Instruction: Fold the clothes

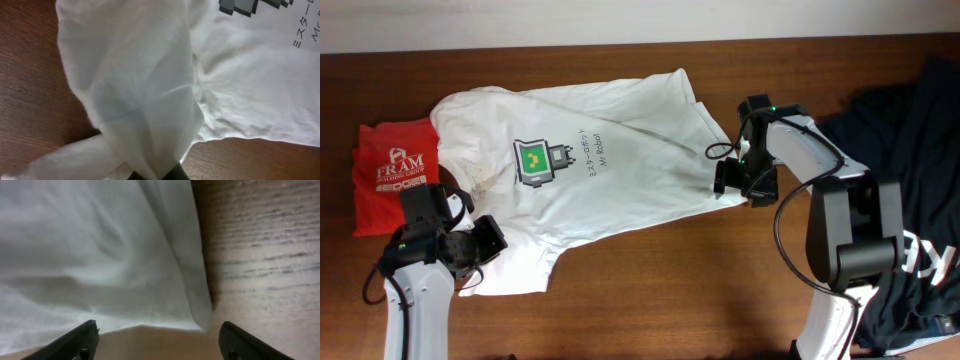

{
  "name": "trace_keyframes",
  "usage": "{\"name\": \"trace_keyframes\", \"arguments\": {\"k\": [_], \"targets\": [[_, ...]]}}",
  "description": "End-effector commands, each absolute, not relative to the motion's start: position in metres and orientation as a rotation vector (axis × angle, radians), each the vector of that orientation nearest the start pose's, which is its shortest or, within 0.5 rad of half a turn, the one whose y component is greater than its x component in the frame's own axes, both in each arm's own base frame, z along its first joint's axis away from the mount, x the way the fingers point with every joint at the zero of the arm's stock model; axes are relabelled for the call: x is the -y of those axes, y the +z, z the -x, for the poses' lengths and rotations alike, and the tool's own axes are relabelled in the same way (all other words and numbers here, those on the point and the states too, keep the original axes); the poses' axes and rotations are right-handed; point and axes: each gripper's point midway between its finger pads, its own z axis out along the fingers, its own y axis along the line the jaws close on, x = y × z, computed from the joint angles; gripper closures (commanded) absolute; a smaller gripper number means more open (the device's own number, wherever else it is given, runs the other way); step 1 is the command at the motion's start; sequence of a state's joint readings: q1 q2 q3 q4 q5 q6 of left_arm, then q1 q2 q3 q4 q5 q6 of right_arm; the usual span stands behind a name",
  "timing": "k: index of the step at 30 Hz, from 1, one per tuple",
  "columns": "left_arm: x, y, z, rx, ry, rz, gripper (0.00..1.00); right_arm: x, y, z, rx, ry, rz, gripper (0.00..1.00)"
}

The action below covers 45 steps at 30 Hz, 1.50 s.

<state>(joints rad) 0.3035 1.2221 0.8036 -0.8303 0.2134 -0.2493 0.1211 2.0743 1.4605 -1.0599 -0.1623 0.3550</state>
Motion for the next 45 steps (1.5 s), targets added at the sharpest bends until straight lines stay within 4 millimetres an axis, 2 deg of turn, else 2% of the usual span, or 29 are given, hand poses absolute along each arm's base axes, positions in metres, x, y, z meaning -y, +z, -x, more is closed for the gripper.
{"name": "trace_keyframes", "arguments": {"k": [1,2,3,4,5,6,8,9,10,11,13,14,15,16,19,22,25,28,30,32,34,35,36,38,39,41,42,44,45], "targets": [[-0.040,0.096,-0.259,-2.686,-0.299,0.673,1.00,-0.066,-0.001,-0.353,-3.250,0.185,-0.450,0.34],[-0.040,0.096,-0.259,-2.686,-0.299,0.673,1.00,-0.066,-0.002,-0.353,-3.245,0.183,-0.449,0.47],[-0.040,0.096,-0.259,-2.686,-0.300,0.673,1.00,-0.065,-0.003,-0.353,-3.246,0.178,-0.448,0.55],[-0.040,0.096,-0.259,-2.686,-0.300,0.673,1.00,-0.063,-0.003,-0.352,-3.246,0.155,-0.447,0.79],[-0.040,0.096,-0.259,-2.686,-0.299,0.673,1.00,-0.062,-0.003,-0.352,-3.248,0.150,-0.448,0.91],[-0.040,0.096,-0.259,-2.686,-0.300,0.673,1.00,-0.062,-0.003,-0.352,-3.248,0.143,-0.447,0.96],[-0.040,0.097,-0.259,-2.683,-0.299,0.672,1.00,-0.061,-0.001,-0.352,-3.244,0.141,-0.430,0.96],[-0.040,0.097,-0.261,-2.677,-0.298,0.669,1.00,-0.054,0.008,-0.353,-3.225,0.075,-0.421,0.96],[-0.041,0.100,-0.263,-2.668,-0.297,0.665,1.00,-0.046,0.024,-0.356,-3.191,0.015,-0.411,0.96],[-0.044,0.113,-0.272,-2.639,-0.292,0.640,1.00,-0.038,0.052,-0.361,-3.131,-0.047,-0.399,0.96],[-0.048,0.155,-0.295,-2.547,-0.286,0.553,1.00,-0.037,0.112,-0.371,-3.017,-0.019,-0.320,0.96],[-0.053,0.189,-0.311,-2.468,-0.270,0.517,1.00,-0.037,0.156,-0.374,-2.924,0.012,-0.306,0.96],[-0.053,0.208,-0.318,-2.425,-0.272,0.498,1.00,-0.038,0.185,-0.375,-2.859,0.034,-0.301,0.96],[-0.049,0.250,-0.331,-2.331,-0.310,0.437,1.00,-0.037,0.226,-0.372,-2.767,0.060,-0.279,0.96],[-0.047,0.337,-0.343,-2.149,-0.306,0.344,1.00,-0.035,0.308,-0.352,-2.570,0.094,-0.195,0.96],[-0.049,0.424,-0.331,-1.978,-0.253,0.288,1.00,-0.032,0.378,-0.331,-2.364,0.104,-0.101,0.96],[-0.054,0.485,-0.309,-1.837,-0.178,0.264,1.00,-0.029,0.447,-0.305,-2.154,0.107,-0.049,0.96],[-0.049,0.520,-0.288,-1.739,-0.128,0.222,1.00,-0.013,0.489,-0.291,-2.016,0.033,-0.087,0.96],[-0.051,0.515,-0.295,-1.757,-0.133,0.228,1.00,-0.011,0.492,-0.300,-1.998,0.018,-0.098,0.96],[-0.052,0.499,-0.320,-1.811,-0.179,0.217,1.00,-0.014,0.473,-0.327,-2.062,0.008,-0.096,0.96],[-0.049,0.468,-0.365,-1.899,-0.241,0.199,1.00,-0.019,0.438,-0.366,-2.165,-0.007,-0.091,0.96],[-0.050,0.445,-0.407,-1.937,-0.253,0.162,1.00,-0.024,0.406,-0.406,-2.231,-0.017,-0.091,0.96],[-0.049,0.436,-0.430,-1.937,-0.250,0.128,1.00,-0.026,0.397,-0.421,-2.238,-0.019,-0.090,0.96],[-0.053,0.426,-0.482,-1.873,-0.248,0.089,1.00,-0.029,0.388,-0.473,-2.168,-0.022,-0.092,0.96],[-0.055,0.430,-0.494,-1.830,-0.240,0.077,1.00,-0.028,0.395,-0.487,-2.115,-0.015,-0.102,0.96],[-0.060,0.470,-0.510,-1.646,-0.204,0.030,1.00,-0.006,0.439,-0.504,-1.925,-0.008,-0.173,0.96],[-0.064,0.508,-0.508,-1.509,-0.224,0.048,1.00,0.015,0.468,-0.503,-1.821,-0.015,-0.221,0.96],[-0.072,0.550,-0.496,-1.383,-0.254,0.083,1.00,0.042,0.491,-0.494,-1.765,-0.030,-0.278,0.96],[-0.073,0.566,-0.488,-1.359,-0.266,0.077,1.00,0.046,0.488,-0.491,-1.785,-0.033,-0.283,0.96]]}}
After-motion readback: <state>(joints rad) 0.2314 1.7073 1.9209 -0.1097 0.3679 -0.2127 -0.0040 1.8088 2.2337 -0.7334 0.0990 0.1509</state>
